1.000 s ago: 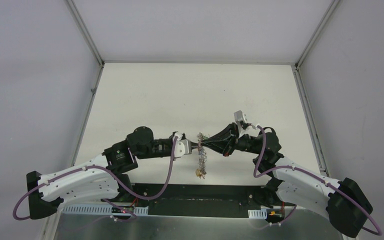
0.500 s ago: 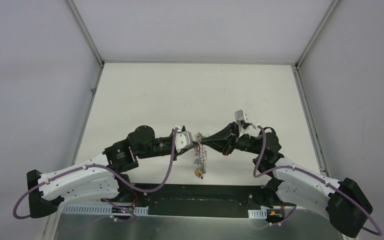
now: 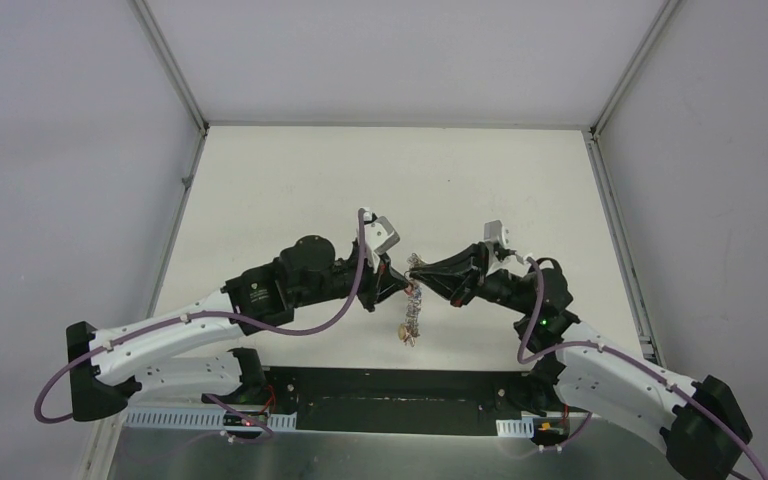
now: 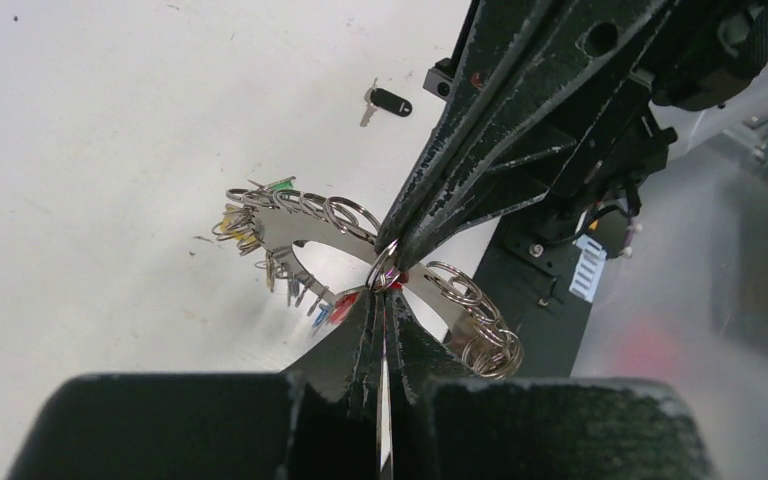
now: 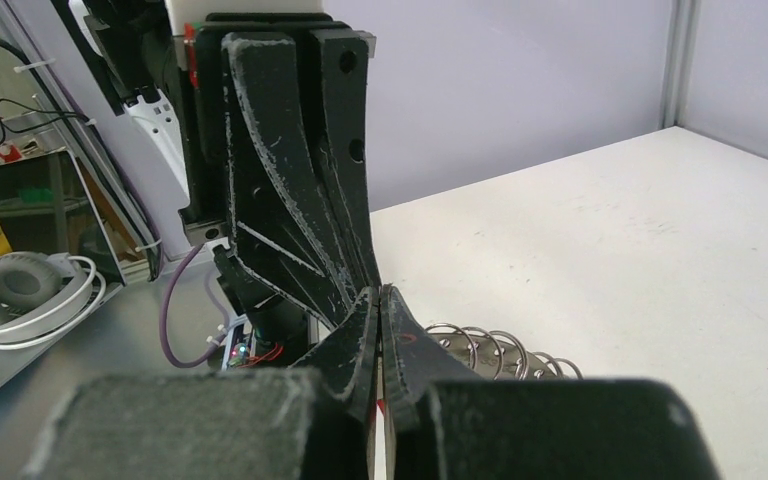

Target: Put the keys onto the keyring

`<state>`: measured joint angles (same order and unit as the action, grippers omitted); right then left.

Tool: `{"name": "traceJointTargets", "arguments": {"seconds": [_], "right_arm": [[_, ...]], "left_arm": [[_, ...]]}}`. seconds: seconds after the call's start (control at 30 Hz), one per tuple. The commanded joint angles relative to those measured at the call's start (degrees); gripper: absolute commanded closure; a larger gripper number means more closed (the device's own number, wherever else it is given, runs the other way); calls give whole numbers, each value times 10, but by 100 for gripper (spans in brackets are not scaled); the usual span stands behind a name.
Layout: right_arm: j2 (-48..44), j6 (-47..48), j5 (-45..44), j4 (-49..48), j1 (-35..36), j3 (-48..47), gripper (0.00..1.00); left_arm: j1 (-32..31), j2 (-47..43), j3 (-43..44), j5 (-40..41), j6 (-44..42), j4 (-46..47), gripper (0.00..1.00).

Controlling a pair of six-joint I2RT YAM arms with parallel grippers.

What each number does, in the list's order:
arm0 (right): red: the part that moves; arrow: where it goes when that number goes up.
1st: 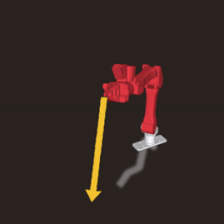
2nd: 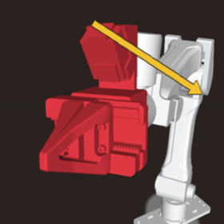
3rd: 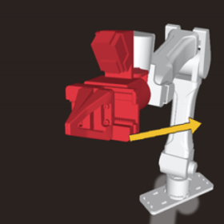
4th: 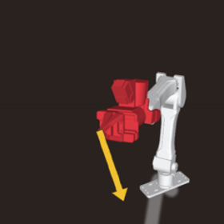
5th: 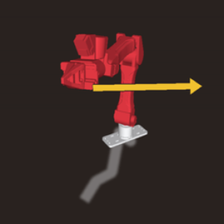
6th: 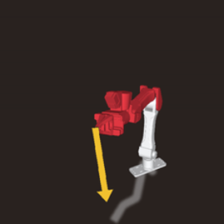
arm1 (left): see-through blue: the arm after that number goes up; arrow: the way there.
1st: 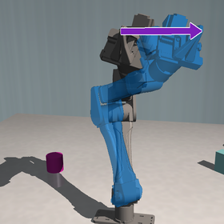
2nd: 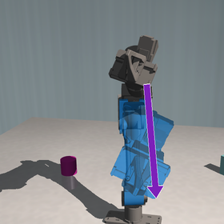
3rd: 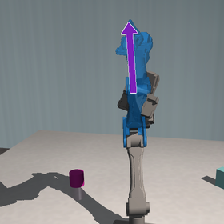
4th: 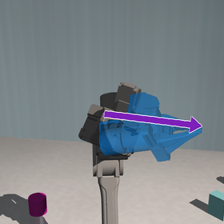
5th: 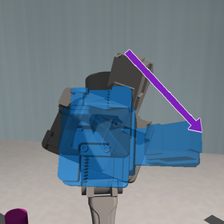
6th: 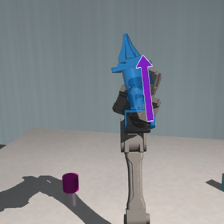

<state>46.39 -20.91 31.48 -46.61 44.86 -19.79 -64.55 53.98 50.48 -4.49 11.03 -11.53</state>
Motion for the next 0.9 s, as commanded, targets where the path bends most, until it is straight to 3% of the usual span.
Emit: {"name": "traceJointTargets", "arguments": {"seconds": [0.0, 0.23, 0.33, 0.8, 0.87], "right_arm": [[-35, 15, -27, -18, 2, -14, 100], [-57, 15, -27, -4, 3, -7, 100], [-67, 64, -84, 11, 4, -8, 100], [-89, 98, -66, 64, 12, -10, 100], [-92, 101, -64, 71, 13, -11, 100]], "left_arm": [[-12, 19, 39, 2, 97, 0, 100], [-20, 37, 61, -7, 135, 1, 100], [-22, 41, 66, -17, 147, 6, 100], [-23, 30, 61, -38, 223, 108, 100], [-23, 38, 57, -54, 223, 133, 91]]}}
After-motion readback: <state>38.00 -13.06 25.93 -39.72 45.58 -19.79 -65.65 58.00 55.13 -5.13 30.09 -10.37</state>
